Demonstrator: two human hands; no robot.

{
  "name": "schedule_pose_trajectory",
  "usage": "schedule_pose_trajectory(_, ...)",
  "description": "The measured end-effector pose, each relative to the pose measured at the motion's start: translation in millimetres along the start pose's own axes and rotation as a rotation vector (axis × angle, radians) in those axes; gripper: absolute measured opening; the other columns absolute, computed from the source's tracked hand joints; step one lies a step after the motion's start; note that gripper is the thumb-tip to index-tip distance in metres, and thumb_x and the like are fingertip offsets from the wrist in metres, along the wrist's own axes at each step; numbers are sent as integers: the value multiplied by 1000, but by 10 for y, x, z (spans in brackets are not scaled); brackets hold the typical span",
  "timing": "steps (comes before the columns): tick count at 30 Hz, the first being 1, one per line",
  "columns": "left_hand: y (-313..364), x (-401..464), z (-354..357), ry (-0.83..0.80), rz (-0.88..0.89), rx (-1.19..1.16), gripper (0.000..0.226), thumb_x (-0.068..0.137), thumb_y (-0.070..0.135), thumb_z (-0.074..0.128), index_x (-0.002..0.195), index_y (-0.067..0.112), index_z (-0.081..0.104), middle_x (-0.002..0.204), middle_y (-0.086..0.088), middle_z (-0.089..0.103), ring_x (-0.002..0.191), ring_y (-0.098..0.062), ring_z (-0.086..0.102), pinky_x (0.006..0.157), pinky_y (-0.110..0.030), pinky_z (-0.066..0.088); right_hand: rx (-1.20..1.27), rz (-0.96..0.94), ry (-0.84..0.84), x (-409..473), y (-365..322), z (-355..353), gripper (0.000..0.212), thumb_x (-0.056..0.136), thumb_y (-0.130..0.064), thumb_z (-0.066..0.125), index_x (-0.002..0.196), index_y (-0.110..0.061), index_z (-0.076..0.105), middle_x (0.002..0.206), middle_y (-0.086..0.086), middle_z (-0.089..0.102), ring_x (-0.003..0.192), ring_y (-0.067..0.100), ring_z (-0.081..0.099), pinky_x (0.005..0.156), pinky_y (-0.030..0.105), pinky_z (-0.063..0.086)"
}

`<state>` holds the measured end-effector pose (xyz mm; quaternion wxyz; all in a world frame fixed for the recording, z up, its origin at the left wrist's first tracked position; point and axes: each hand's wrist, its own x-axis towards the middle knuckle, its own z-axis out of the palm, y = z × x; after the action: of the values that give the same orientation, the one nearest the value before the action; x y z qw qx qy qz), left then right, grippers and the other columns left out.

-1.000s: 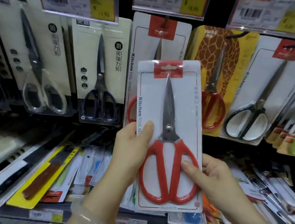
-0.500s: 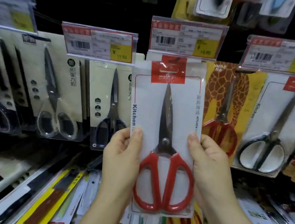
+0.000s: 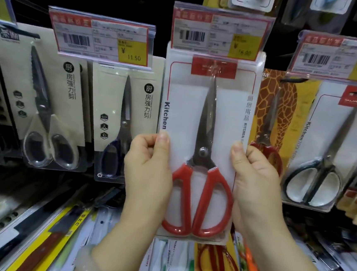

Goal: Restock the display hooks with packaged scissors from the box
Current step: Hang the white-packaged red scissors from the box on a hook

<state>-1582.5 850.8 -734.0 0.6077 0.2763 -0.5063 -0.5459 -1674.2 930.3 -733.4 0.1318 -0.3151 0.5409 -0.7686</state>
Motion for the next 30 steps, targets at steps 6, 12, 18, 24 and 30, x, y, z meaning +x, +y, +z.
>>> schedule_pose_trajectory(6, -29, 163, -30, 21, -56, -7, 28, 83, 33, 63, 59, 20, 60, 66, -6, 57, 68, -21, 51, 74, -45, 49, 107, 131, -32, 54, -74, 28, 21, 94, -16, 51, 79, -8, 64, 87, 20, 67, 83, 32, 60, 88, 57, 48)
schedule_pose_trajectory(12, -133, 308, -9, 3, -102, 80, 27, 83, 33, 62, 61, 19, 53, 64, -3, 57, 67, -23, 54, 72, -42, 47, -28, 150, 11, 184, 46, 72, 27, 94, -21, 53, 72, -7, 59, 83, 22, 63, 75, 35, 59, 79, 48, 49)
schedule_pose_trajectory(18, -212, 585, 196, -6, -121, 284, 27, 95, 32, 50, 69, 24, 47, 73, 2, 54, 70, -19, 54, 71, -31, 46, -291, 76, 75, 516, 161, 252, 26, 97, -29, 45, 86, -13, 61, 101, 20, 65, 89, 34, 63, 83, 47, 53)
schedule_pose_trajectory(24, -314, 664, 294, -18, -185, 466, 18, 93, 24, 50, 108, 18, 59, 109, -8, 64, 105, -31, 61, 96, -37, 49, -552, 79, 52, 723, 286, 318, 39, 100, -38, 31, 102, -10, 58, 95, 9, 58, 93, 28, 56, 74, 31, 38)
schedule_pose_trajectory(30, -949, -355, 135, -163, -287, 716, 58, 91, 16, 54, 141, -2, 32, 146, -25, 36, 134, -39, 35, 109, -47, 31, -912, 176, -298, 48, 688, -235, 59, 96, -36, 44, 146, -10, 26, 148, 11, 37, 135, 26, 37, 107, 31, 32)
